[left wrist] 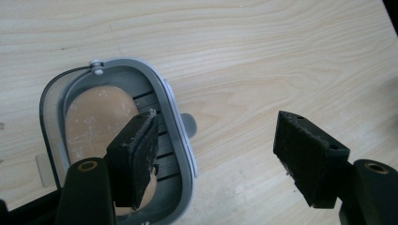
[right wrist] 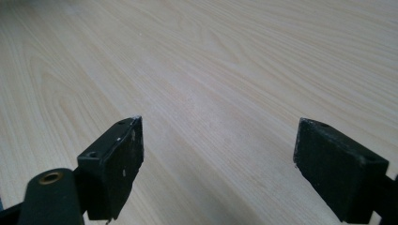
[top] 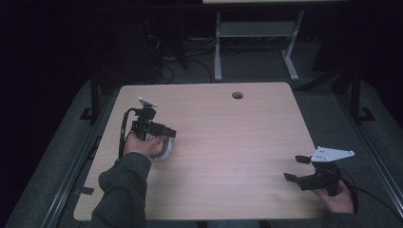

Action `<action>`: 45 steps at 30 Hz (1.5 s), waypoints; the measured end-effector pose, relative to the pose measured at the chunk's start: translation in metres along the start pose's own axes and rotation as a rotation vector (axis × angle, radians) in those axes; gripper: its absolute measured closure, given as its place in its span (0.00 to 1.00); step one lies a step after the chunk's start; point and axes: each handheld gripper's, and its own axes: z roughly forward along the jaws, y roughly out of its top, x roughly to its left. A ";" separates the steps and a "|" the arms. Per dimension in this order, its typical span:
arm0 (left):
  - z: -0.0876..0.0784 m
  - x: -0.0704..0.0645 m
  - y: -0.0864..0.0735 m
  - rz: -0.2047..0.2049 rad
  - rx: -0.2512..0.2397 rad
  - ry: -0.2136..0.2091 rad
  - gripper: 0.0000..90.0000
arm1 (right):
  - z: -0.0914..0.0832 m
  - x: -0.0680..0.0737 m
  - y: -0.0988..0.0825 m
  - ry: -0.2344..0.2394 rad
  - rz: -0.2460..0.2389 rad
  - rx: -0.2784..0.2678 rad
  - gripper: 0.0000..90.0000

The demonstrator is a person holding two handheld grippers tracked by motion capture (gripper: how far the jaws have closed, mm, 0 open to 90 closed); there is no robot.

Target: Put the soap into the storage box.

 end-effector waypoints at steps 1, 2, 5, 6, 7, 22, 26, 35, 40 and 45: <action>-0.001 0.000 0.000 0.004 -0.002 -0.004 0.34 | 0.000 0.000 0.000 -0.001 -0.001 0.000 0.18; -0.001 0.000 -0.001 0.005 -0.002 -0.008 0.34 | 0.000 0.000 0.000 -0.001 -0.001 0.000 0.18; -0.004 0.000 -0.002 0.003 -0.013 -0.018 0.33 | 0.000 0.000 0.000 -0.002 -0.001 0.000 0.18; -0.004 0.000 -0.003 -0.001 -0.019 -0.021 0.33 | 0.000 0.000 0.000 -0.002 0.001 0.002 0.18; -0.005 0.001 -0.003 0.000 -0.022 -0.023 0.33 | 0.000 0.000 0.000 -0.002 0.000 0.004 0.18; -0.007 0.000 -0.010 0.018 -0.028 -0.056 0.33 | 0.001 0.000 0.000 -0.005 0.002 0.011 0.18; -0.008 -0.001 -0.012 0.026 -0.033 -0.060 0.33 | 0.001 0.000 0.000 -0.006 0.004 0.010 0.18; -0.012 -0.002 -0.016 0.031 -0.039 -0.074 0.33 | 0.001 0.000 0.000 -0.008 0.003 0.010 0.18; -0.015 -0.001 -0.020 0.037 -0.049 -0.087 0.33 | 0.001 0.000 0.000 -0.007 0.003 0.013 0.18; -0.016 0.001 -0.024 0.039 -0.050 -0.097 0.33 | 0.001 0.001 0.000 -0.007 0.002 0.013 0.18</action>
